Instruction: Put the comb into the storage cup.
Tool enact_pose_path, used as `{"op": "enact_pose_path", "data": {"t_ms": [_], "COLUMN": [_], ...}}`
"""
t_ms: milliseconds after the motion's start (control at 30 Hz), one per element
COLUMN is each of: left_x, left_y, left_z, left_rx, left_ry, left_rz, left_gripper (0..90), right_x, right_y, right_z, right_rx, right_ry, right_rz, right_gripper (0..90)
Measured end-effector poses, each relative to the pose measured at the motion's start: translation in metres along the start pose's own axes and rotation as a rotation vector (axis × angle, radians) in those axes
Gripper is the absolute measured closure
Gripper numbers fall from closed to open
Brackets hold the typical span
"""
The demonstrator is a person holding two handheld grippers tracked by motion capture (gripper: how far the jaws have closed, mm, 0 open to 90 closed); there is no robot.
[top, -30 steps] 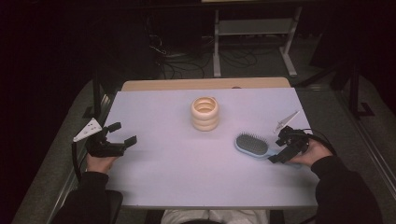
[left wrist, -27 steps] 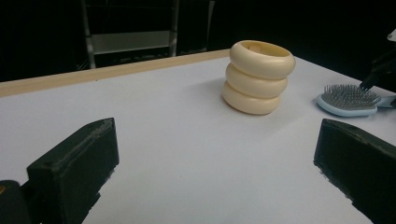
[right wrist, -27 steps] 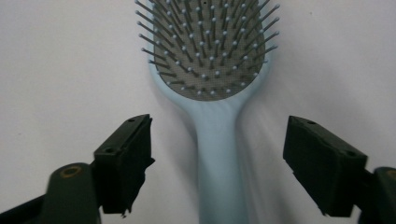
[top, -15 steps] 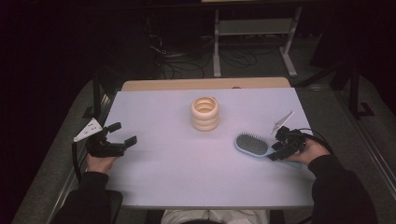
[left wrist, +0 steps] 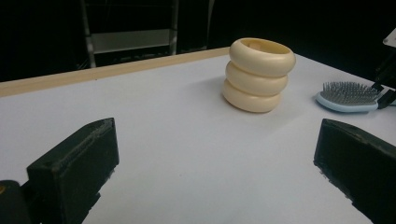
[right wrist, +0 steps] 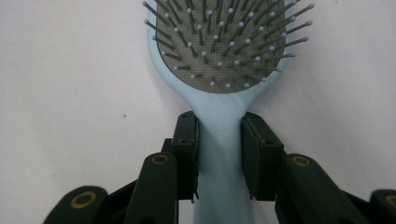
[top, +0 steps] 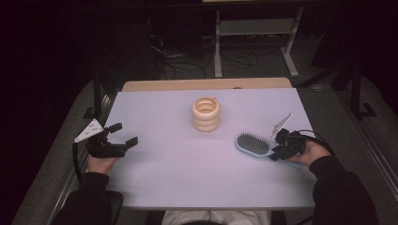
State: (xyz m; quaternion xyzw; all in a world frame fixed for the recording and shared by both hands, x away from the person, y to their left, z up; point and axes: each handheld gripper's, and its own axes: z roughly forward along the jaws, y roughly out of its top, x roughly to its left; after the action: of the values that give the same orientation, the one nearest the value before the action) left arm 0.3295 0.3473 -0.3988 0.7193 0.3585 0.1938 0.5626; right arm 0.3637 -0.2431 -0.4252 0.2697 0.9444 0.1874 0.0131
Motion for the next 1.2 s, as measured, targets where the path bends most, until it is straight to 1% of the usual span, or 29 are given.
{"op": "enact_pose_path", "data": {"t_ms": [100,367,400,500,700,800,1033,1200], "left_x": [0.000,-0.001,-0.001,-0.002,-0.002,-0.003,-0.003,-0.003], "left_y": [0.000,0.000,0.000,0.000,0.000,0.000,-0.001,-0.001], "left_z": [0.000,0.000,0.000,0.000,-0.001,-0.001,0.000,-0.001], "left_rx": [-0.002,0.002,0.004,0.010,0.010,0.012,0.016,0.017], "left_ry": [-0.003,-0.004,-0.004,-0.004,-0.001,-0.003,-0.003,-0.003], "left_rz": [0.001,0.006,0.007,0.006,0.004,0.007,0.008,0.011], "left_gripper": [0.0,0.0,0.0,0.0,0.0,0.0,0.0,0.0], "right_x": [-0.001,0.001,0.002,0.004,0.011,0.014,0.017,0.019], "right_y": [-0.002,-0.001,-0.001,0.002,0.009,0.013,0.021,0.030], "right_z": [0.000,-0.004,-0.005,-0.008,-0.021,-0.026,-0.033,-0.043], "right_rx": [-0.019,-0.044,-0.044,-0.065,-0.106,-0.106,-0.106,-0.112], "right_ry": [0.004,0.010,0.008,0.012,0.004,-0.007,-0.019,-0.031], "right_rz": [0.008,0.020,0.018,0.013,-0.006,-0.021,-0.032,-0.044], "right_gripper": [68.0,68.1,68.1,68.1,68.2,68.2,68.2,68.2]}}
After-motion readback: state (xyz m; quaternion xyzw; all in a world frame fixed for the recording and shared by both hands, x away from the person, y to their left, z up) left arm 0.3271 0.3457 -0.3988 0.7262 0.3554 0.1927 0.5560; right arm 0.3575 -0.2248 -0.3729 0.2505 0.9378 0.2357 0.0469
